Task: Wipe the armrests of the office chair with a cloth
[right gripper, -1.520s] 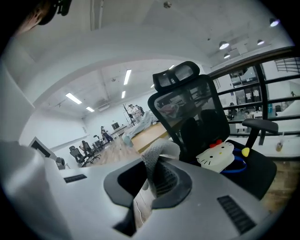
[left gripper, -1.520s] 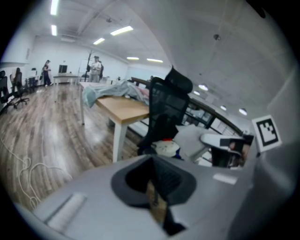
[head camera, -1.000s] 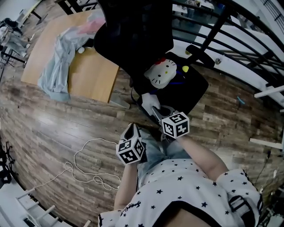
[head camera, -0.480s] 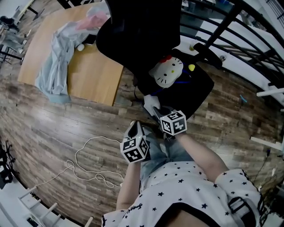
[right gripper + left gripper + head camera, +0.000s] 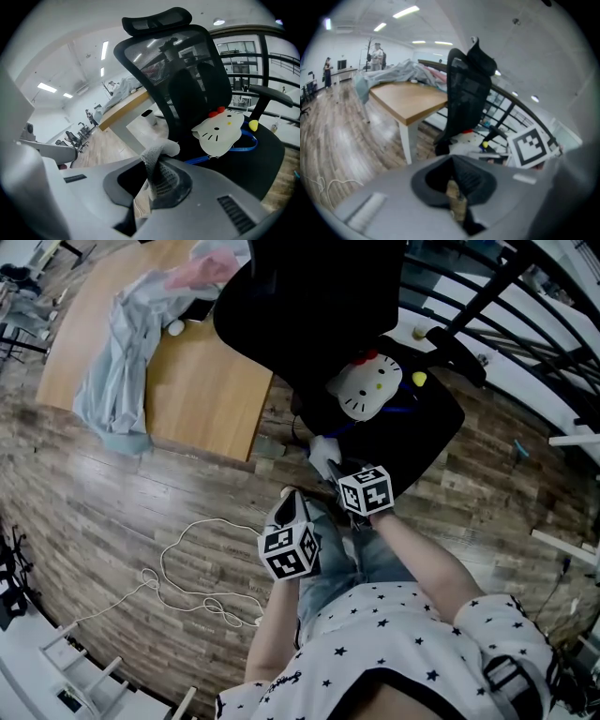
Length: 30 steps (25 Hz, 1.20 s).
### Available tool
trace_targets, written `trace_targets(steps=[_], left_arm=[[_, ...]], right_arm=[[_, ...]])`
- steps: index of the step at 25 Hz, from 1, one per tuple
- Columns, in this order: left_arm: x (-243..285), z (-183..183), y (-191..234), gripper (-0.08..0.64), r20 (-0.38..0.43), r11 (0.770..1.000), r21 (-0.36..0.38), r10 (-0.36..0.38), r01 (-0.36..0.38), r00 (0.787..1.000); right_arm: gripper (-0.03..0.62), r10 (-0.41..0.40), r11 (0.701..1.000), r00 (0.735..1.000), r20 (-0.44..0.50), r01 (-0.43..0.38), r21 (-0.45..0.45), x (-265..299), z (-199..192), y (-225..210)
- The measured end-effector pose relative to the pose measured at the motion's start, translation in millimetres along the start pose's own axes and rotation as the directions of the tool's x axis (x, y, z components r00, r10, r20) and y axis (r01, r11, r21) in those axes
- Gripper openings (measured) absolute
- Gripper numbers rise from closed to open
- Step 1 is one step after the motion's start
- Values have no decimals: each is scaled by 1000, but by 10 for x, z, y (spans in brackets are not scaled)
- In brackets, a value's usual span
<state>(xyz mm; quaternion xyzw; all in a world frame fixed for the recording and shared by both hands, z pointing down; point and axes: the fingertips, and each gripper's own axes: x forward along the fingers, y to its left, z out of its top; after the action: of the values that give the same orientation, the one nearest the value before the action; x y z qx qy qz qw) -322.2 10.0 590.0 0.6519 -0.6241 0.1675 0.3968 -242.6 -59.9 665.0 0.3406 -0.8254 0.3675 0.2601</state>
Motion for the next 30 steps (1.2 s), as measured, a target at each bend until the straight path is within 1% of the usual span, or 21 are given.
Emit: trace_targets(steps=[5, 18, 21, 27, 30], left_arm=[[32, -3, 7, 6, -10, 1000, 8, -6, 6, 1000], [78, -61, 58, 6, -40, 1000, 10, -13, 13, 999], [111, -54, 57, 6, -44, 1000, 11, -14, 15, 999], [142, -51, -1, 6, -50, 999, 17, -29, 30, 998], [146, -44, -38, 6, -48, 999, 18, -33, 34, 998]], right_arm=[[29, -19, 1000, 999, -36, 18, -12, 129, -77, -41], [28, -102, 994, 988, -117, 98, -38, 320, -267, -267], [29, -105, 994, 986, -127, 100, -42, 357, -293, -303], [28, -81, 996, 989, -127, 77, -40, 363, -296, -297], [29, -88, 995, 988, -130, 81, -54, 362, -302, -293]])
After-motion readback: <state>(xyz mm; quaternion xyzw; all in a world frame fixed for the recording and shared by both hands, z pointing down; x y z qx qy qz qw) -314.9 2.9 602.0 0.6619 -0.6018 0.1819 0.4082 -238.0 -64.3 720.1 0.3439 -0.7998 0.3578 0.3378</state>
